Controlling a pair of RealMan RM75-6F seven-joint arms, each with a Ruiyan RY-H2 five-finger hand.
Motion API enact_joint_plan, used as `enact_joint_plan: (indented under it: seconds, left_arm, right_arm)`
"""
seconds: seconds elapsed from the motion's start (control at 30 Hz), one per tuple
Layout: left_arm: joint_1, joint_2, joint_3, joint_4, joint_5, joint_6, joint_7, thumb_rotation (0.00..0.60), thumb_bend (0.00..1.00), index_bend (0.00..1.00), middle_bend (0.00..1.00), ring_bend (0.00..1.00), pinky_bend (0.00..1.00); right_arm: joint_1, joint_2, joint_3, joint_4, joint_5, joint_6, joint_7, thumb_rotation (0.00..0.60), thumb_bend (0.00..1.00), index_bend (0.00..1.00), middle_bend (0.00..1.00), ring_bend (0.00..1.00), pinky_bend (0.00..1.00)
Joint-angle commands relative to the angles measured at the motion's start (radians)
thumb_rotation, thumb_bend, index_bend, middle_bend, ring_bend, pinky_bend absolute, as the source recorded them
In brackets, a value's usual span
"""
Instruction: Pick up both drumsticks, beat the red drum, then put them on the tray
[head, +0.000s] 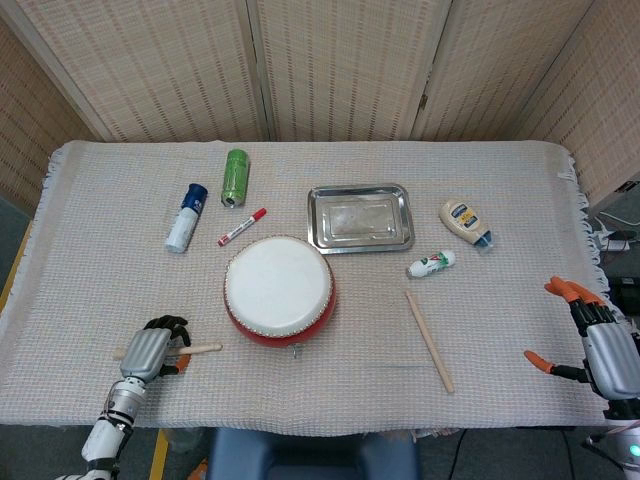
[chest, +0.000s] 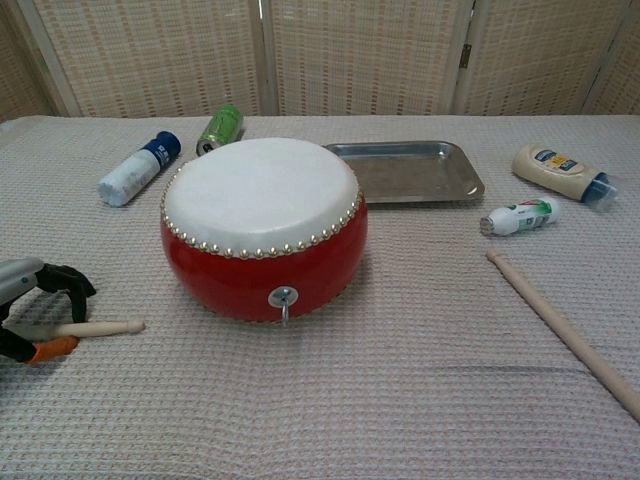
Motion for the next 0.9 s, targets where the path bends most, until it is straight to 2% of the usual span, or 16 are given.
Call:
enact_joint_plan:
  seconds: [0.03,0.2,0.33,0.47,0.57,0.9]
  left_arm:
    - [0.024,0.019,-0.002,-0.006,0.083,0.053,-0.192,0.600,0.42,0.59,0.35,0.22,0.23]
    - [0.058,0.046,-0.018,0.031,0.208,0.153,-0.645,0.600,0.46,0.61,0.44,0.31,0.28]
    - [0.066,0.073,-0.029,0.077,0.251,0.183,-1.012,0.600,0.46,0.60,0.46,0.33,0.29]
    - [0.060,0.096,-0.035,0.128,0.260,0.163,-1.368,0.600,0.46,0.57,0.47,0.33,0.33]
    - [0.054,0.097,-0.035,0.172,0.263,0.145,-1.590,0.600,0.46,0.56,0.47,0.33,0.33]
    - [0.001,0.075,-0.005,0.320,0.298,0.047,-2.228,0.600,0.47,0.48,0.47,0.38,0.38]
  right_arm:
    - [-0.001,0.002,0.000,-0.003,-0.002,0.002,0.001,0.541,0.03,0.07,0.17,0.02,0.15]
    - [-0.003,0.005,-0.001,-0.012,-0.006,0.010,-0.003,0.541,0.03,0.07,0.17,0.02,0.15]
    - [-0.004,0.006,-0.001,-0.019,-0.009,0.012,-0.009,0.541,0.03,0.08,0.17,0.02,0.15]
    - [-0.003,0.005,-0.002,-0.027,-0.012,0.011,-0.018,0.540,0.03,0.07,0.17,0.02,0.15]
    - [-0.002,0.005,-0.002,-0.032,-0.013,0.011,-0.026,0.542,0.03,0.08,0.17,0.02,0.15]
    - [0.006,0.000,-0.003,-0.034,-0.011,-0.006,-0.031,0.541,0.03,0.08,0.17,0.02,0.15]
